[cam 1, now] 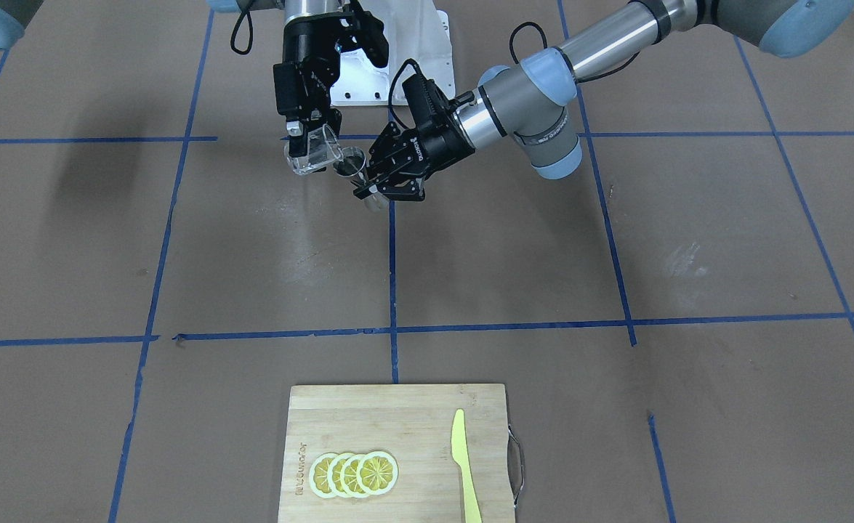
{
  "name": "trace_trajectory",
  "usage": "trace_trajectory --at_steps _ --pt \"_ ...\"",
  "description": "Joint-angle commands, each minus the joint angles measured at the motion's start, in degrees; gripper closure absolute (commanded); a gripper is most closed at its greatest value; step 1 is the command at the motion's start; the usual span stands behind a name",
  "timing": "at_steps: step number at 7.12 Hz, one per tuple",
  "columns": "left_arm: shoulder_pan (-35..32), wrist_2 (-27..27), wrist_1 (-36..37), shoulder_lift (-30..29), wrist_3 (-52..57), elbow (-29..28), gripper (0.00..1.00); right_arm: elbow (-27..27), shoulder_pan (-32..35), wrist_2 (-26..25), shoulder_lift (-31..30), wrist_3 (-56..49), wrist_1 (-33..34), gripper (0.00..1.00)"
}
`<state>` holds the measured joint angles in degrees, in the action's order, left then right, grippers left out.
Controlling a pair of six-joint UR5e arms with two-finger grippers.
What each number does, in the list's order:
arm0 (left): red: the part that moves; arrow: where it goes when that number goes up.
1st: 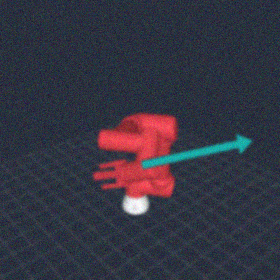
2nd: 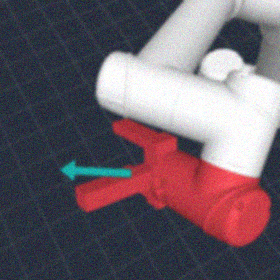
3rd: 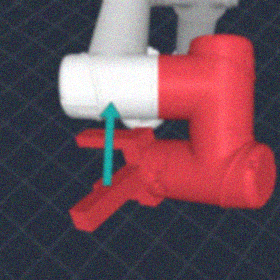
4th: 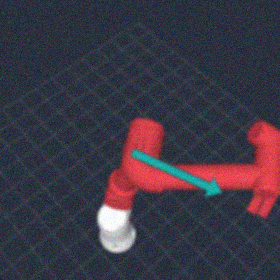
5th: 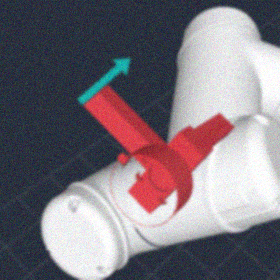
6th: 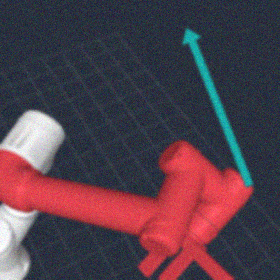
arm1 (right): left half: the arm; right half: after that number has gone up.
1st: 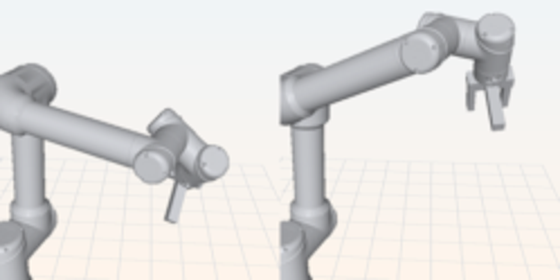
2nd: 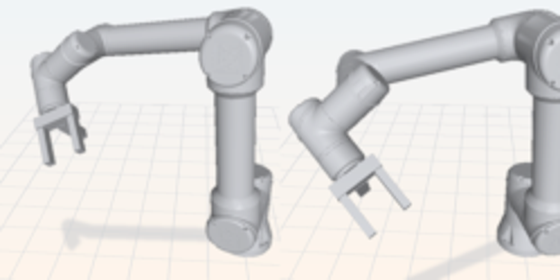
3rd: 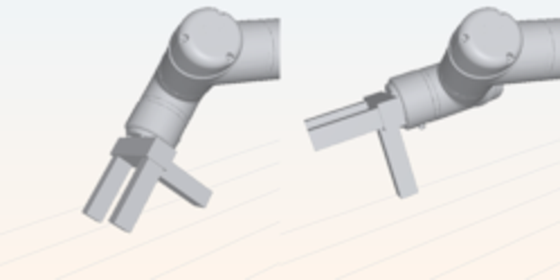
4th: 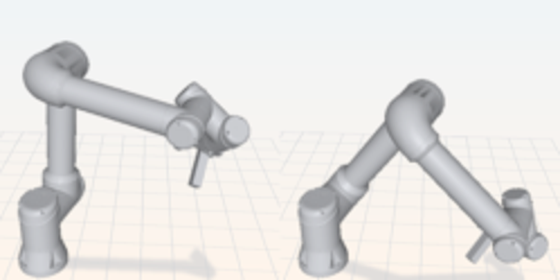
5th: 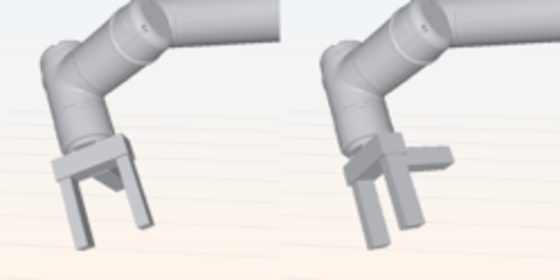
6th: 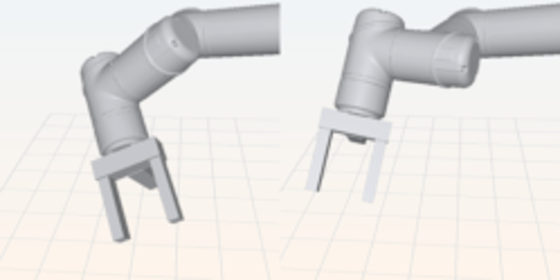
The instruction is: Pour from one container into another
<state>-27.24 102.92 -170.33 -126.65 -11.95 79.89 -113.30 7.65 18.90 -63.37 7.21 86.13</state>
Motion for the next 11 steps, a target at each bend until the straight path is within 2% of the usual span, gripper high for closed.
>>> trace_trajectory --at_steps 1,5,8,10,11 --pt "0.0 0.0 0.0 0.09 0.0 0.09 1.0 -0.16 0.0 0.09 0.7 0.52 -0.52 1.0" --pt "0.0 0.0 0.09 0.18 0.0 0.09 1.0 -2.09 0.18 2.45 2.11 12.63 -3.6 1.0" --pt "-0.09 -0.09 0.0 0.26 0.09 0.09 1.0 -5.6 0.7 10.08 1.41 28.24 -8.25 1.0" --pt "-0.18 0.0 0.0 0.26 0.09 0.09 1.0 -9.46 1.31 15.79 0.01 37.48 -8.26 1.0" --pt "-0.18 0.0 -0.09 0.35 0.09 0.09 1.0 -10.35 1.75 16.69 -0.87 42.83 -8.26 1.0"
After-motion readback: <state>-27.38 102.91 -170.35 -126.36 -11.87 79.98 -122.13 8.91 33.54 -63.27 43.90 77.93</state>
